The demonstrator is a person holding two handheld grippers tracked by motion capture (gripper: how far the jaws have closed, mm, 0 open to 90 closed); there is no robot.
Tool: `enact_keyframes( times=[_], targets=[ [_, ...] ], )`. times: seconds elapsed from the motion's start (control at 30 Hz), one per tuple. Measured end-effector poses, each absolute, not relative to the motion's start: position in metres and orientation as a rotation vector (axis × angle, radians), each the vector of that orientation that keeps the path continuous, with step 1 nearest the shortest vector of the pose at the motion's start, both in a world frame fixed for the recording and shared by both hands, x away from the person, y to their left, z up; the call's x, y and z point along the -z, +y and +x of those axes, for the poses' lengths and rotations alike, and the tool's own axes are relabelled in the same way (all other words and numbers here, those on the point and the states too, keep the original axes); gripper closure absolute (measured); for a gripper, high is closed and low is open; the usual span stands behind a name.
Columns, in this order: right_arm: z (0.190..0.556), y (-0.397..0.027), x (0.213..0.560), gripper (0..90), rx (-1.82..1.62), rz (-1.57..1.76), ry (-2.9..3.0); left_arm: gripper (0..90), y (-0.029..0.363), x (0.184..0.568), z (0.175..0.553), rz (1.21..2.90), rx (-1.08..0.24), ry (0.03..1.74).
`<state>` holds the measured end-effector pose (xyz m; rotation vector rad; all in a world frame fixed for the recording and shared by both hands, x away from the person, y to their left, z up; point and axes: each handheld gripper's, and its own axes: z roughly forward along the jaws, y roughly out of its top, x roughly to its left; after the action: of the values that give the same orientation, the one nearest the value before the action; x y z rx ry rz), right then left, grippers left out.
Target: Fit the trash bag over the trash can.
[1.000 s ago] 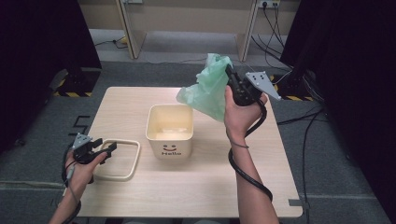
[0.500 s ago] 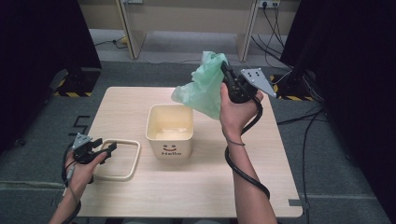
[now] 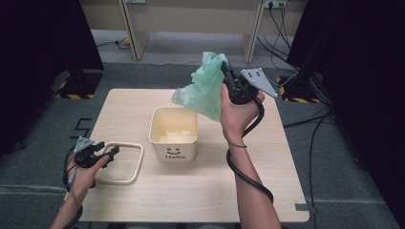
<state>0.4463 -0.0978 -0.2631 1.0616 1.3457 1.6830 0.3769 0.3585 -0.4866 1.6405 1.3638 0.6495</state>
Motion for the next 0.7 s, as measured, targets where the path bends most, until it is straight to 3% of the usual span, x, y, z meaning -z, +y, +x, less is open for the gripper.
enact_keyframes(
  times=[0.7],
  targets=[
    [0.446,-0.083,0.258,90.0,-1.706,1.039,1.36,30.7,0.358,0.487,0.377,1.646,-0.649,1.364]
  ],
)
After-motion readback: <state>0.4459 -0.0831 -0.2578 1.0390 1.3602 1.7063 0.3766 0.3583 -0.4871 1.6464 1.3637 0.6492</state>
